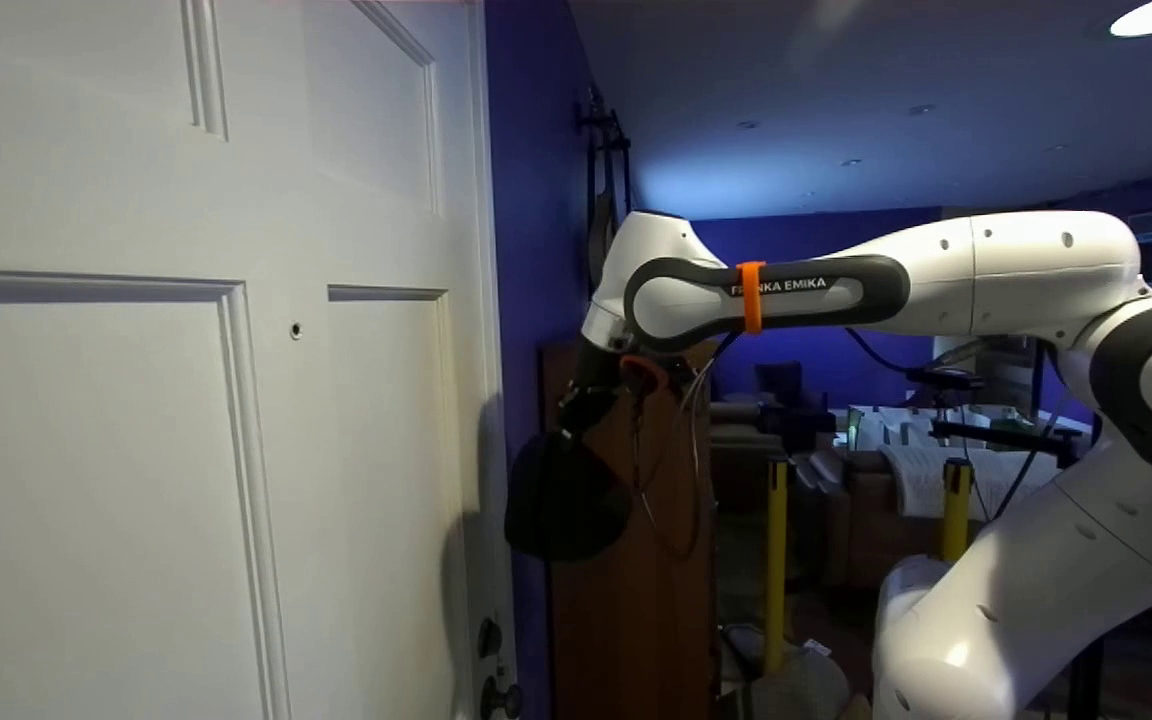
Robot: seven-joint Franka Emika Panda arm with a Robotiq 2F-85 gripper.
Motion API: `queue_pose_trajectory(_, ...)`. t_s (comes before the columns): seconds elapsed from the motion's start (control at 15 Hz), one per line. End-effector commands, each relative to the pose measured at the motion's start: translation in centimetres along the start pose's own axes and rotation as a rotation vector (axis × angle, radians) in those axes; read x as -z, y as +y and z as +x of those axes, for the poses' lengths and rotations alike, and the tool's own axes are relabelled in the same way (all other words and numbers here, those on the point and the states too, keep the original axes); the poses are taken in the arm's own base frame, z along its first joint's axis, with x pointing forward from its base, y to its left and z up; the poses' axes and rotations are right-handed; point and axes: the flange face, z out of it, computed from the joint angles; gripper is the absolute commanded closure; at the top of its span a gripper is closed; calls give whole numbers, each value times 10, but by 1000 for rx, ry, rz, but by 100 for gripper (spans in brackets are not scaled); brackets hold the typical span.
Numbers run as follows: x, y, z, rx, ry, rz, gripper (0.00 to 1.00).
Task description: Put the head sock on top of the shelf
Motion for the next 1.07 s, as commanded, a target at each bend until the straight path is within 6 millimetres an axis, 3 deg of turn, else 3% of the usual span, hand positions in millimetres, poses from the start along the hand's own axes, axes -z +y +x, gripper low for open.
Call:
queue_pose_trajectory(0.0, 41, 62, 33, -142, 124, -69, 99)
queue_pose_trajectory(0.33, 95, 147, 66, -311, 329, -154, 99)
queue_pose_trajectory(0.73, 118, 229, 87, -613, 429, -197, 99)
queue_pose_trajectory(0.8, 107, 210, 73, -527, 390, -180, 95)
queue_pose_trajectory(1.0, 111, 230, 80, -586, 403, -194, 95)
